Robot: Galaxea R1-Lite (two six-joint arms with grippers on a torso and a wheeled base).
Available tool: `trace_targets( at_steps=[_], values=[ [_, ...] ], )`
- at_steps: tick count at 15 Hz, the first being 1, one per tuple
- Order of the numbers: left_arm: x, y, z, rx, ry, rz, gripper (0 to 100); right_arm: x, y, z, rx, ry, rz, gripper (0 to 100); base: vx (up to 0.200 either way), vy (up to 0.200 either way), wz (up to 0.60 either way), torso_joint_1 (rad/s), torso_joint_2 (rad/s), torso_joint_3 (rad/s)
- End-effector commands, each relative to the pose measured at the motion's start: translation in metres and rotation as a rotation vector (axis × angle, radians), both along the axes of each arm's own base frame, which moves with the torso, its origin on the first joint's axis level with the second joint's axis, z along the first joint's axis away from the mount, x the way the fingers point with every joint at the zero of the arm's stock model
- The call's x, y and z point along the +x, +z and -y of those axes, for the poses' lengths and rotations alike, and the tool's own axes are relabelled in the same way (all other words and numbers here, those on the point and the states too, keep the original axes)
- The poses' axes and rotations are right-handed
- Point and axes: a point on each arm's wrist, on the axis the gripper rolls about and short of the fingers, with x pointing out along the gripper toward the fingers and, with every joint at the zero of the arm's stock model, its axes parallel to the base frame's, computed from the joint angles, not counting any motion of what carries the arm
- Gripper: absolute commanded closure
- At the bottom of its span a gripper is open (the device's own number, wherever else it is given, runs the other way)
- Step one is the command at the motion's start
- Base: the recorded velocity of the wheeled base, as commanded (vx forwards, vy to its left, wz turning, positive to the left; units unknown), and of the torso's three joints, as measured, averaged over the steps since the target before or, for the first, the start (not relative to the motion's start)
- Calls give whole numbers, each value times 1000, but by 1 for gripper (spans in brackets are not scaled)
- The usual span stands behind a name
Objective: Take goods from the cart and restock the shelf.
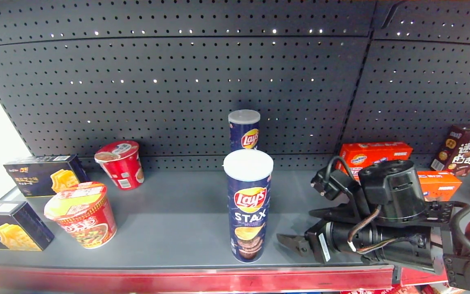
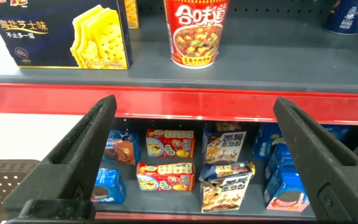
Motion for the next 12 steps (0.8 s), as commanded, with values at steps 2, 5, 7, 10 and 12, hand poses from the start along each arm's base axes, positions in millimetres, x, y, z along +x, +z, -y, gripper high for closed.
trace_targets(
  at_steps=[2,5,7,10,12],
  values=[
    [0,0,0,-1,-2,0,0,-4,12,3,29,-1,36,0,0,0,0,0,0,0],
    [0,0,0,-2,1,0,0,-13,30,14,71,-14,85,0,0,0,0,0,0,0],
    [0,0,0,-1,1,0,0,-21,38,21,89,-23,112,0,0,0,0,0,0,0],
    [0,0,0,-4,3,0,0,-26,57,36,136,-62,173,0,0,0,0,0,0,0],
    [0,0,0,-4,3,0,0,-35,74,55,180,-107,236,0,0,0,0,0,0,0]
  ],
)
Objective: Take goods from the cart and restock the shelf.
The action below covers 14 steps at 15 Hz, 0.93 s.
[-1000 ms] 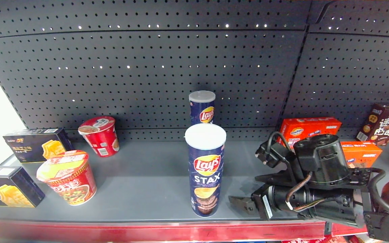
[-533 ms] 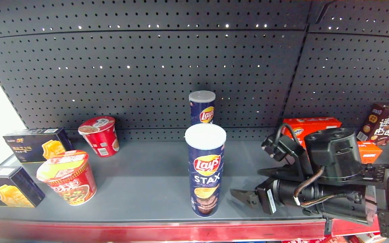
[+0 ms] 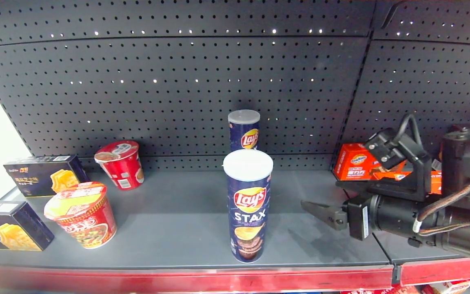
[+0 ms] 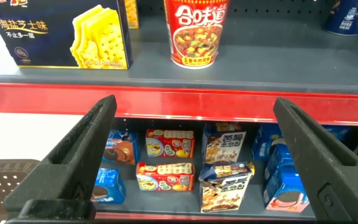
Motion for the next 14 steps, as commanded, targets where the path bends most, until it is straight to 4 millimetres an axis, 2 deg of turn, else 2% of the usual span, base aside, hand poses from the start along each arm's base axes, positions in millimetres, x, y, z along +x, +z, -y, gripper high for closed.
trace_targets(
  at_steps=[1,3,4,5,7,8,9,10,11,13,14],
  values=[
    [0,0,0,0,1,-1,0,-15,27,30,72,-74,99,0,0,0,0,0,0,0],
    [0,0,0,0,1,-1,0,-37,44,76,126,-217,198,0,0,0,0,0,0,0],
    [0,0,0,0,1,-1,0,-44,46,85,135,-246,218,0,0,0,0,0,0,0],
    [0,0,0,0,1,-1,0,-66,48,107,152,-326,270,0,0,0,0,0,0,0],
    [0,0,0,0,1,-1,0,-96,41,129,163,-421,336,0,0,0,0,0,0,0],
    [0,0,0,1,1,-1,0,-124,29,141,170,-498,391,0,0,0,0,0,0,0],
    [0,0,0,1,1,-1,0,-142,18,146,162,-565,409,0,0,0,0,0,0,0],
    [0,0,0,1,1,-1,0,-151,10,148,151,-601,402,0,0,0,0,0,0,0],
    [0,0,0,1,-1,-1,0,-176,-17,150,127,-644,360,0,0,0,0,0,0,0],
    [0,0,0,3,1,-1,0,-204,-46,150,114,-664,336,0,0,0,0,0,0,0],
    [0,0,0,0,4,-1,0,-224,-68,149,105,-662,314,0,0,0,0,0,0,0]
  ],
)
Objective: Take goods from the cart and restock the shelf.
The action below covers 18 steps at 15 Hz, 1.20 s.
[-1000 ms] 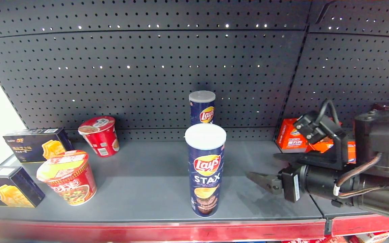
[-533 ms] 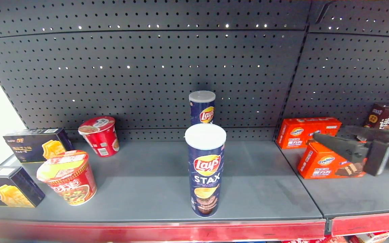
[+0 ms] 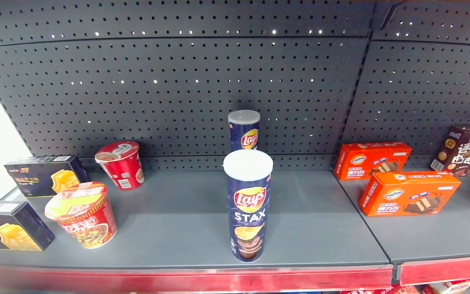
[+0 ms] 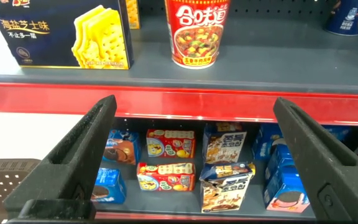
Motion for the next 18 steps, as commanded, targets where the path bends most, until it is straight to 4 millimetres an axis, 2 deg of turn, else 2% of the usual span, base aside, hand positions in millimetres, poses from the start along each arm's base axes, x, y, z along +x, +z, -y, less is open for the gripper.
trace_targets(
  at_steps=[1,2,4,6,7,8,11,18],
  values=[
    [0,0,0,-1,3,-1,0,-57,-54,0,-3,-46,35,0,0,0,0,0,0,0],
    [0,0,0,0,1,-1,0,-64,-69,1,-23,-44,15,0,0,0,0,0,0,0],
    [0,0,0,3,-3,-1,0,-59,-76,1,-36,-73,10,0,0,0,0,0,0,0],
    [0,0,0,3,-5,-1,0,-39,-110,5,-54,-243,6,0,0,0,0,0,0,0],
    [0,0,0,3,-5,-1,0,-36,-108,6,-52,-296,87,0,0,0,0,0,0,0],
    [0,0,0,3,-5,-1,0,-36,-109,6,-62,-288,82,0,0,0,0,0,0,0],
    [0,0,0,8,-5,-2,0,-35,-109,4,-180,-180,77,0,0,0,0,0,0,0],
    [0,0,0,11,-10,-2,0,-35,-109,2,-84,-97,73,0,0,0,0,0,0,0]
  ],
)
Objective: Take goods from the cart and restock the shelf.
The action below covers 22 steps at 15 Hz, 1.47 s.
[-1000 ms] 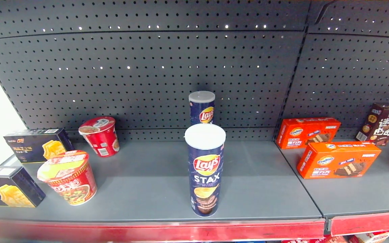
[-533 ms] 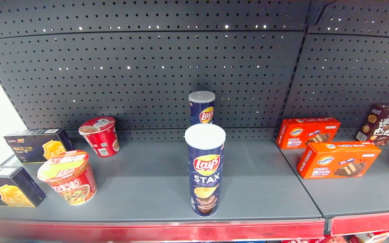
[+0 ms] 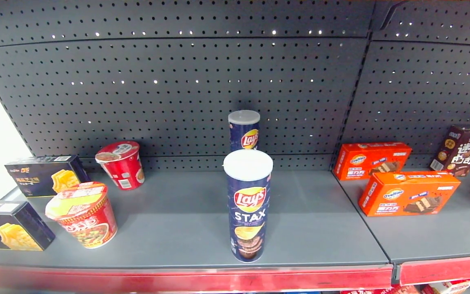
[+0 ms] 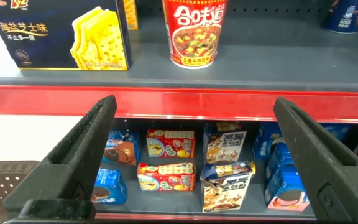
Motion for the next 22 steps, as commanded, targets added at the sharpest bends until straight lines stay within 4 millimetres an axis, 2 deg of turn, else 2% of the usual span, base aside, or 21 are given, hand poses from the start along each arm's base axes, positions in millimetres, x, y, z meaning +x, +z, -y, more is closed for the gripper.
trace_targets(
  at_steps=[1,6,22],
  values=[
    [0,0,0,-2,2,-1,0,0,0,1,48,-37,4,0,0,0,0,0,0,0],
    [0,0,0,-2,3,-1,0,0,0,2,126,-81,18,0,0,0,0,0,0,0],
    [0,0,0,-8,8,3,0,0,0,0,64,-9,10,0,-13,0,0,0,0,0]
  ],
)
